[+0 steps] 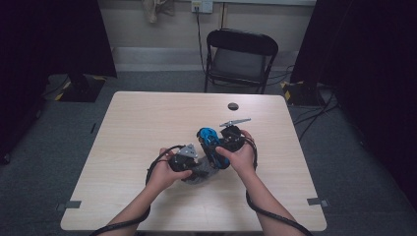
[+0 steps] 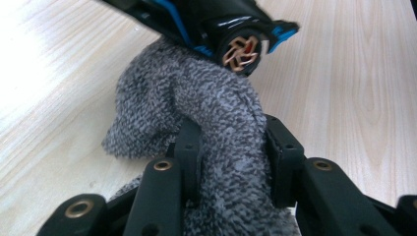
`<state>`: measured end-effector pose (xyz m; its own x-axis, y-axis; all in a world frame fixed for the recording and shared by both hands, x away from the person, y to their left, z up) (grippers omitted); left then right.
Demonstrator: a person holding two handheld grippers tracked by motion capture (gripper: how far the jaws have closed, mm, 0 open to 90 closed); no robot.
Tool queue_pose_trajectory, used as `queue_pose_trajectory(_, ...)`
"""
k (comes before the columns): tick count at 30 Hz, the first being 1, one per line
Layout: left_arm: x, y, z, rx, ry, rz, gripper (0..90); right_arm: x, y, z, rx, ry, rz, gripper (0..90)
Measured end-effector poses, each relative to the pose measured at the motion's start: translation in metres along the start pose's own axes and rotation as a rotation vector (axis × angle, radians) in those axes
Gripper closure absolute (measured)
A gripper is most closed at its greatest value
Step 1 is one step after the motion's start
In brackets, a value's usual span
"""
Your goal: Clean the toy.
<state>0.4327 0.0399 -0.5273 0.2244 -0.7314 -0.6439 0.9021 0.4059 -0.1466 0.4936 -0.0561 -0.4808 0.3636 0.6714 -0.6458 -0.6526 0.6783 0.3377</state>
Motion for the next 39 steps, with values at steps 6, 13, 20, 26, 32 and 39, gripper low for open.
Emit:
queue_pose_trajectory(6,-0.020,0.043,0.008,-0.096,-0.052,0.193,65.2,-0.006,0.003,-0.002,-0.012,-0.009,0.008,27.0)
queue_pose_trajectory(13,-0.035,0.065,0.029,-0.100,-0.106,0.267,65.0,-0.005,0.003,-0.008,-0.018,0.005,0.021,27.0)
queue_pose_trajectory(20,-0.020,0.047,0.032,-0.040,-0.089,0.205,65.1,-0.004,0.000,-0.009,-0.008,0.001,0.019,27.1)
queue_pose_trajectory(26,-0.002,0.023,0.020,0.038,-0.001,0.131,65.0,-0.004,-0.005,-0.009,-0.001,0.009,-0.009,27.1)
queue_pose_trajectory(32,0.004,0.008,0.006,0.128,0.076,0.082,64.6,-0.002,-0.022,-0.016,0.044,0.013,-0.038,27.0)
queue_pose_trajectory(39,-0.033,0.054,-0.007,0.085,0.058,0.314,64.3,-0.008,-0.047,-0.033,0.050,0.067,-0.105,27.1)
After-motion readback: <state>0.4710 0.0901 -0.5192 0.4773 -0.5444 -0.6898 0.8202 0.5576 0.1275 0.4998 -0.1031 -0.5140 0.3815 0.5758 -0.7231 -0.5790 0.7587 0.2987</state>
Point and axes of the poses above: each handheld gripper's, and its own axes: x roughly forward along the jaws, z roughly out of its top, y roughly to its left, the point moved 8 cm from there along x, roughly forward along the jaws, and after that the axes turned 3 degrees about z, right-handed, at the moved point
